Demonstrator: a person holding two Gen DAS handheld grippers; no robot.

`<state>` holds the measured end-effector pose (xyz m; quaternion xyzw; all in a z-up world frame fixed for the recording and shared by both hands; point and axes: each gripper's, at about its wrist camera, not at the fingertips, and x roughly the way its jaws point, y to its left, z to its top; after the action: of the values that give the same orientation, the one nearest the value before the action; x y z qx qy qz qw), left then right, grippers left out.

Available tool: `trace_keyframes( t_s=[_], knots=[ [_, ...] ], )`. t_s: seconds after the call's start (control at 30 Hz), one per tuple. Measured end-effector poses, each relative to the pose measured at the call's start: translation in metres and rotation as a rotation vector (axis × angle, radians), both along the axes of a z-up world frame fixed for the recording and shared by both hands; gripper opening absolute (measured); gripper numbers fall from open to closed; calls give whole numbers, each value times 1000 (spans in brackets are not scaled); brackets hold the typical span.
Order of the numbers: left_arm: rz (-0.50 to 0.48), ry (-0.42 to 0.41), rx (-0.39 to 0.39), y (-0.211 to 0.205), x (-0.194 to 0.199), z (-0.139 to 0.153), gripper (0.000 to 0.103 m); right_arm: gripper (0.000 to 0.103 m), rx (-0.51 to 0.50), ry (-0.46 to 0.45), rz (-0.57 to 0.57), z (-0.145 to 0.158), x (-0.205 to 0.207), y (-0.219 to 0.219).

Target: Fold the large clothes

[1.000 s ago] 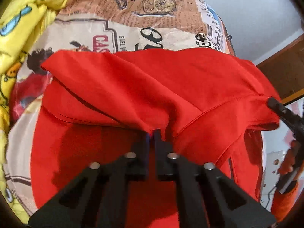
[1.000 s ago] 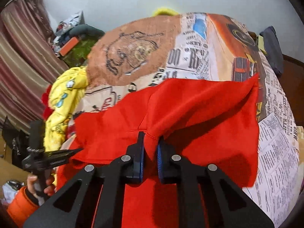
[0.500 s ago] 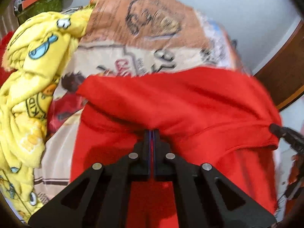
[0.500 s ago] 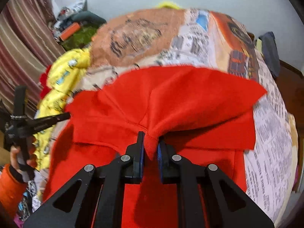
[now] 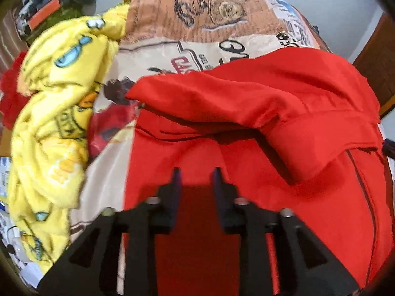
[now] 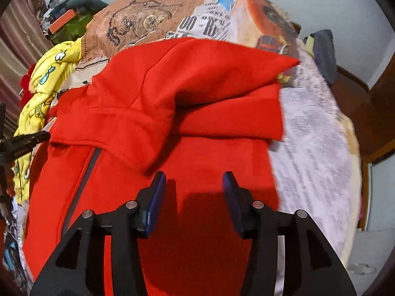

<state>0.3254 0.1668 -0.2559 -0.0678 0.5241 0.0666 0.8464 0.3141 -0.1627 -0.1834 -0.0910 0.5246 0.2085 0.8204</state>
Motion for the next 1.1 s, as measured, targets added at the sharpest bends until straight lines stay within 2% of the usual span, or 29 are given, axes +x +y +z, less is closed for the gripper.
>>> trace_keyframes(
  t_s=[0.03,0.07,0.17,0.23,0.3,0.43,0.73,0.87,0.97,1.1],
  knots=[
    [-5,-15,17,-1,-5,6,43,44,-12,-23,1,6,-6,-3],
    [-12,-26,32,-3,-10,12,45,45,-22,-42,4,10,-11,-6],
    [-31,-47,61,-7,-25,29,58,54,-33,-102,8,29,-30,-15],
    [-22,-61,54,-5,-35,37,74,57,-23,-126,1,37,-38,-21],
    [0,-70,42,0,-47,43,83,66,-13,-135,-10,42,-45,-26],
    [36,-67,29,14,-74,44,84,68,-3,-138,-43,43,-61,-39],
    [91,7,-6,39,-132,17,84,68,-7,-57,-100,18,-101,-68],
    [89,48,-61,44,-152,1,84,68,-2,12,-108,1,-117,-75],
    [104,76,-140,44,-163,-13,84,68,-10,65,-102,-12,-126,-79],
    [71,142,-247,37,-171,-35,84,68,50,93,-131,-15,-132,-92]
  ],
)
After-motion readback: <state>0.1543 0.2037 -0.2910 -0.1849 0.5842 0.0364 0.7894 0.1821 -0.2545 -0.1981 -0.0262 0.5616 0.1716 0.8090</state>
